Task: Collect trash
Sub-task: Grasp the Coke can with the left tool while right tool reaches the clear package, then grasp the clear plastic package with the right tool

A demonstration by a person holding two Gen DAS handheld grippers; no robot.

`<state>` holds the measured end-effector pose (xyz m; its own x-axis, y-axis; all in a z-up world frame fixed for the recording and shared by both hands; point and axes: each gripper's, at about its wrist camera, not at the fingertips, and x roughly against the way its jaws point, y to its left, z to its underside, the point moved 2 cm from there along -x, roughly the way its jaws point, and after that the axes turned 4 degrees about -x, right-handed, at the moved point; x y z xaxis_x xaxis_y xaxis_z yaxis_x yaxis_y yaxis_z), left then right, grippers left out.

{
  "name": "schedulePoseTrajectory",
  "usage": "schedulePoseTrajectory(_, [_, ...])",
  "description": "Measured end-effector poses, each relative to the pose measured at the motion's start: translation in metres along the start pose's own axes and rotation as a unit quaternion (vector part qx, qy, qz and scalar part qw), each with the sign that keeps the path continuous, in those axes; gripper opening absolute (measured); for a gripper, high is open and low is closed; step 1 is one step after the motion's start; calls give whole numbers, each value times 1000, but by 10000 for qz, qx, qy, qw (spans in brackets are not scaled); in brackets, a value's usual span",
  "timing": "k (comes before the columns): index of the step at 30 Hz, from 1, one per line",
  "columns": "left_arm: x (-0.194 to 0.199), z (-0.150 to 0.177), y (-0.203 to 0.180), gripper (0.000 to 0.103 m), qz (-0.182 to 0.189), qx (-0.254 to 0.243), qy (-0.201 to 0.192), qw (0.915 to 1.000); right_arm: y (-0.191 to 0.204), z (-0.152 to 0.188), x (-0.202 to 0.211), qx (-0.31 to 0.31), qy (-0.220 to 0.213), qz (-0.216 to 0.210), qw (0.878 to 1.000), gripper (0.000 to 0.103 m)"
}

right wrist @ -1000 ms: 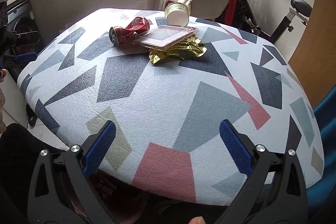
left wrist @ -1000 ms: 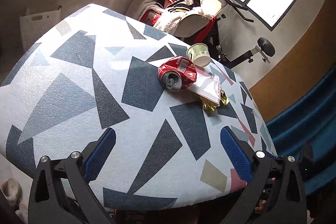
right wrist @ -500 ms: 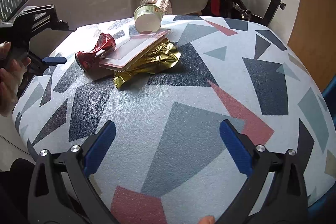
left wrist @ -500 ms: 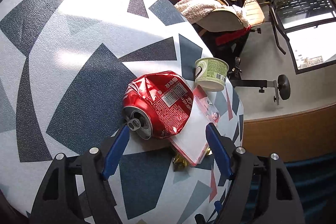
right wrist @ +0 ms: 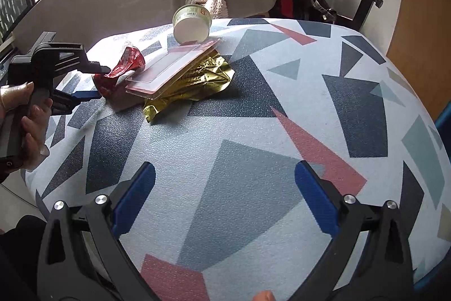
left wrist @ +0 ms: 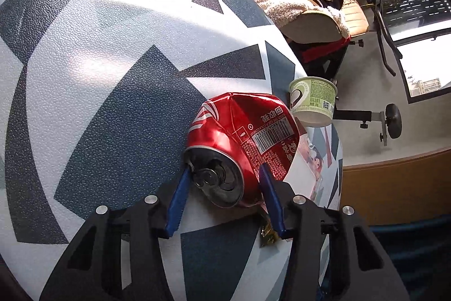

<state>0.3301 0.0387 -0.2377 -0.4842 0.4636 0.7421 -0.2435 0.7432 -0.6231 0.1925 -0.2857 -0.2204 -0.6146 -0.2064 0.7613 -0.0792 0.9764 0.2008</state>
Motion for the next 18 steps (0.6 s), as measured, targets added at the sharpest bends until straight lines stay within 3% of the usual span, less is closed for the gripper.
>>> schedulePoseTrajectory(5, [32, 14, 1, 48, -245, -1233, 2, 9921, -1, -19, -3, -472, -35, -489, 9977, 97])
schedulePoseTrajectory(10, [57, 42, 16, 47, -277, -1781, 108, 9836, 16, -48, -27, -940, 24, -1554, 9834, 65])
schedulePoseTrajectory(12, [61, 54, 22, 47, -314, -1897, 151, 9812, 22, -60, -44, -1205, 97, -1788, 9764, 60])
schedulePoseTrajectory(14, [60, 64, 28, 47, -321, -1893, 249, 9811, 28, -68, -64, -1579, 194, -1803, 9707, 60])
schedulePoseTrajectory(18, [60, 74, 39, 47, -311, -1766, 291, 9834, 36, -78, -99, -2072, 429, -1285, 9689, 60])
